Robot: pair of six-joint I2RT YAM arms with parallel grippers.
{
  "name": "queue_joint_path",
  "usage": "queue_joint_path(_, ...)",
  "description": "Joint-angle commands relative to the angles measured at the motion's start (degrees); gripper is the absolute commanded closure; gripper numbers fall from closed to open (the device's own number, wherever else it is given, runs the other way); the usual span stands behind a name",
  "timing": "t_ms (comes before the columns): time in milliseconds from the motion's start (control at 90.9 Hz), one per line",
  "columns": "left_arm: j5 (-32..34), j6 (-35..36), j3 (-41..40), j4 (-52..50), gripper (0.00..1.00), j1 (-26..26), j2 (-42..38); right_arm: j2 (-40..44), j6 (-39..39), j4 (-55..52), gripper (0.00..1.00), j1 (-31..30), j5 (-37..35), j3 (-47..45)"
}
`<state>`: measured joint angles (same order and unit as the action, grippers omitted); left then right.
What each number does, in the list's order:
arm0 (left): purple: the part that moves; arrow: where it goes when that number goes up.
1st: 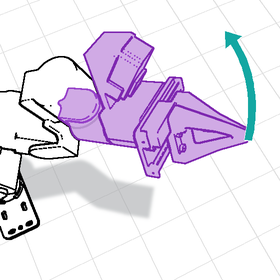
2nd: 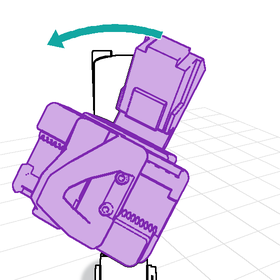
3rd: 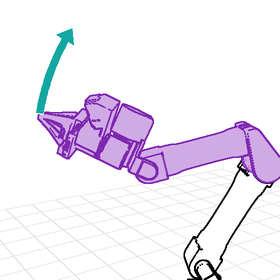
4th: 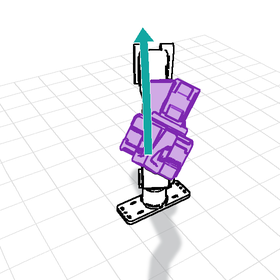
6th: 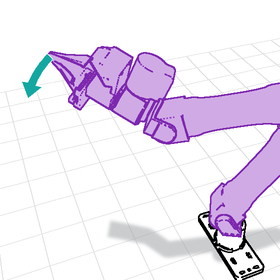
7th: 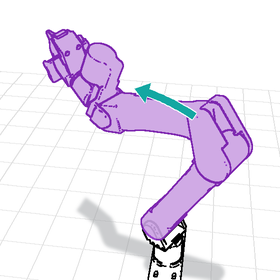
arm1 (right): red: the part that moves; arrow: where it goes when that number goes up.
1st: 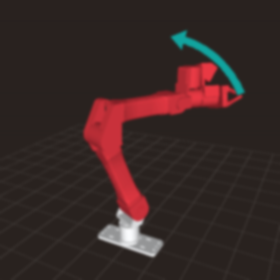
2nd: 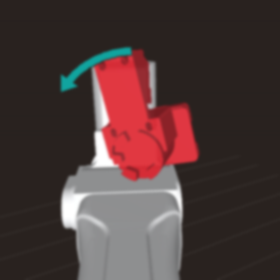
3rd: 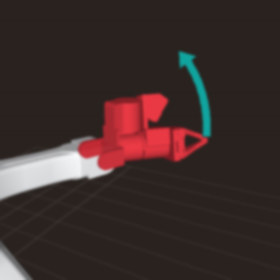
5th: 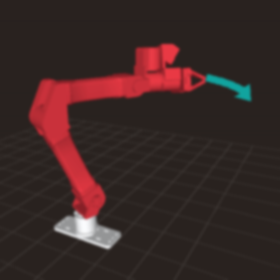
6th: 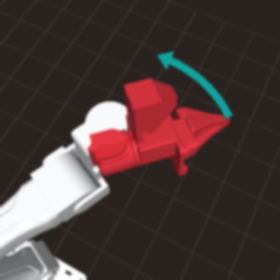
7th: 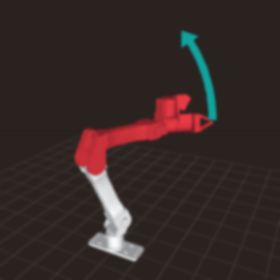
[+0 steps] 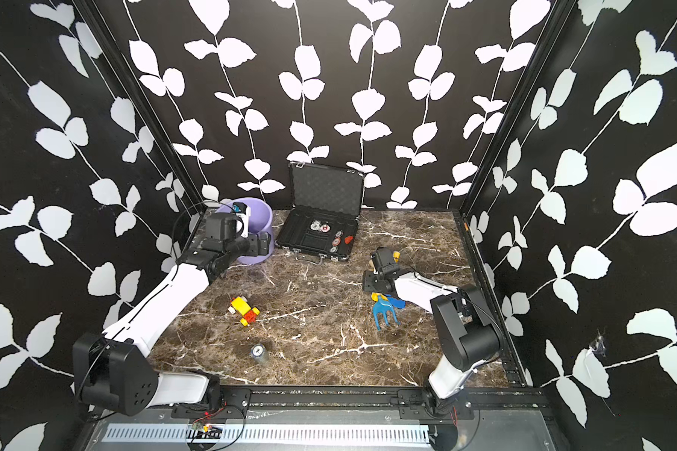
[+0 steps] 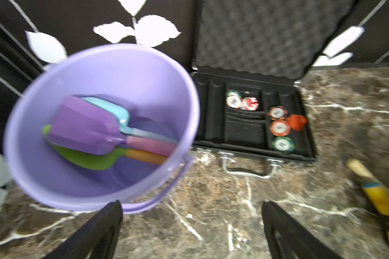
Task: Organize the gardening tools
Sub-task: Adjust the gardening tool at the center of the board.
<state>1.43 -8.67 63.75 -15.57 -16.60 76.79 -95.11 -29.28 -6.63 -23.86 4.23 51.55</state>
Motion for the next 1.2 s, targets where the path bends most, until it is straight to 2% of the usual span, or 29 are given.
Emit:
queue_joint_path(0,-3.8,-2.9,-2.1,4.9,0.01,-1.9,-2.7,-1.2,0.0,2.5,0.43,-0.5,4.0,0.9)
queue_joint_path(363,-9.6,-3.2,-3.8,9.4,0.01,-5.7,0.9,-1.0,-1.3,2.9,0.44,-6.1,8.1,0.2)
queue_joint_path(605,-13.4,1.6,-4.5,12.0,0.01,-8.4,3.9,2.6,-3.4,2.6,0.44,-7.7,8.7,-2.0)
queue_joint_path(715,-15.4,7.4,-5.8,15.2,0.02,-10.4,5.1,7.7,-3.9,0.0,0.43,-7.6,4.1,-3.5)
queue_joint_path(902,-13.1,20.2,-3.5,14.3,0.05,-16.4,11.3,18.9,-5.4,-3.8,0.31,-6.9,-5.3,-8.1)
queue_joint_path(1045,-12.3,29.8,2.7,9.3,0.06,-22.4,19.9,27.7,-6.7,-8.1,0.19,-6.2,-12.8,-11.7)
queue_joint_path(1188,-10.0,39.0,12.2,1.4,0.08,-29.2,30.1,35.4,-7.6,-11.1,0.15,-5.6,-17.2,-14.2)
